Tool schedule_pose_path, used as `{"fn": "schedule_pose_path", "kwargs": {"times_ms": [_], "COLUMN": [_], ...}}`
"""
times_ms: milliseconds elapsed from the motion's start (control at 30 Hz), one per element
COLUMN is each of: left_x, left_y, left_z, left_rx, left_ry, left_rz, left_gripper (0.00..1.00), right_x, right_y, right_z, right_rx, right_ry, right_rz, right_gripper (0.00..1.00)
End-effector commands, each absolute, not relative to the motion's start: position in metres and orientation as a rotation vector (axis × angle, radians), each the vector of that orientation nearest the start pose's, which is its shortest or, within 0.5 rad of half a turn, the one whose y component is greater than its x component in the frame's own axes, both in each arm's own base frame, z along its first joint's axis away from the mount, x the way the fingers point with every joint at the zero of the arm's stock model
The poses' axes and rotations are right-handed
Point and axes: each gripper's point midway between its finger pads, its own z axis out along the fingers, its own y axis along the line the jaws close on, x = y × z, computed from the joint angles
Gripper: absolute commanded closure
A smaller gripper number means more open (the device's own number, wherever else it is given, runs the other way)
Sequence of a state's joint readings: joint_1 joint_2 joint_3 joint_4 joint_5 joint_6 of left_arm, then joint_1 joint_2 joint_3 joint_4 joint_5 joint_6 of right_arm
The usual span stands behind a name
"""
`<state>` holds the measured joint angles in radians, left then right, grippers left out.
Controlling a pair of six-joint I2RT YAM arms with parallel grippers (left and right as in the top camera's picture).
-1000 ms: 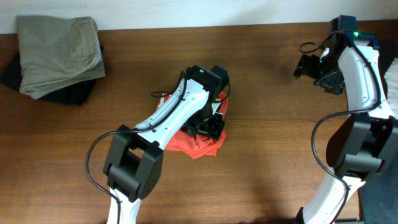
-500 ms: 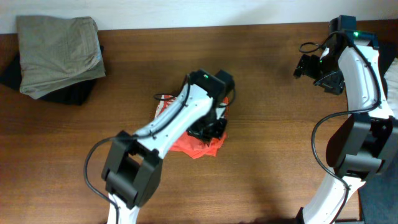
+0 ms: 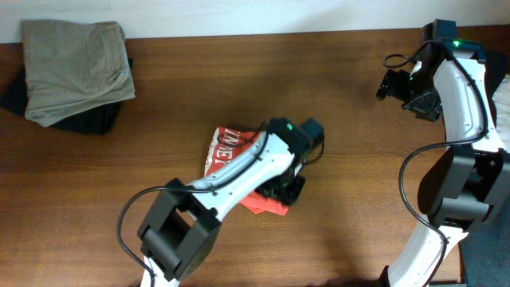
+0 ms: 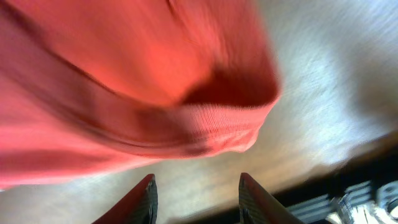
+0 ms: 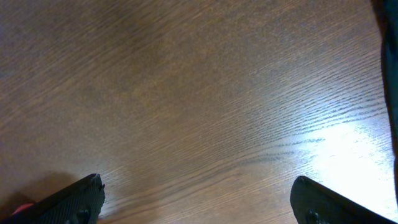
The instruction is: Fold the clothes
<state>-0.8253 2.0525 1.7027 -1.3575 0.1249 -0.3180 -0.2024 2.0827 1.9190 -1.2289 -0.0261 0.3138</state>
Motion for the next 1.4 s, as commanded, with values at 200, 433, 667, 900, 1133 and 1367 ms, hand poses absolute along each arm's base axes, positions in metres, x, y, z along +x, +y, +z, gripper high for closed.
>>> {"fn": "schedule_pose_path", "kwargs": {"times_ms": [200, 433, 667, 900, 1133, 1367], "left_x": [0.376, 0.385, 0.357, 0.344, 0.355, 0.379], "left_y": [-0.179, -0.207, -0.261, -0.270, -0.304, -0.286], "left_z": [0.148, 0.109, 0.066, 0.026, 0.061, 0.126], "left_rx": [0.200, 0.281, 0.508, 0.560, 0.678, 0.621], "left_ry": [3.023, 3.076, 3.134, 3.215, 3.074, 2.965], "left_rz": [-0.165, -0.369, -0.335, -0.288, -0.352, -0.250], "left_gripper": [0.03, 0.22, 0.21, 0.25, 0.35, 0.06], "right_x": [0.439, 0.439, 0.439, 0.439, 0.439, 0.439], "right_y": [-0.087, -0.087, -0.087, -0.087, -0.087, -0.087], "right_z": [0.125, 0.125, 0.125, 0.125, 0.125, 0.125], "right_rx": [0.760, 0.760, 0.760, 0.760, 0.760, 0.760], "right_ry": [2.851, 2.851, 2.851, 2.851, 2.851, 2.851], "right_rz": [0.048, 0.048, 0.048, 0.048, 0.048, 0.048], "right_gripper": [0.01, 0.01, 0.01, 0.01, 0.01, 0.01]}}
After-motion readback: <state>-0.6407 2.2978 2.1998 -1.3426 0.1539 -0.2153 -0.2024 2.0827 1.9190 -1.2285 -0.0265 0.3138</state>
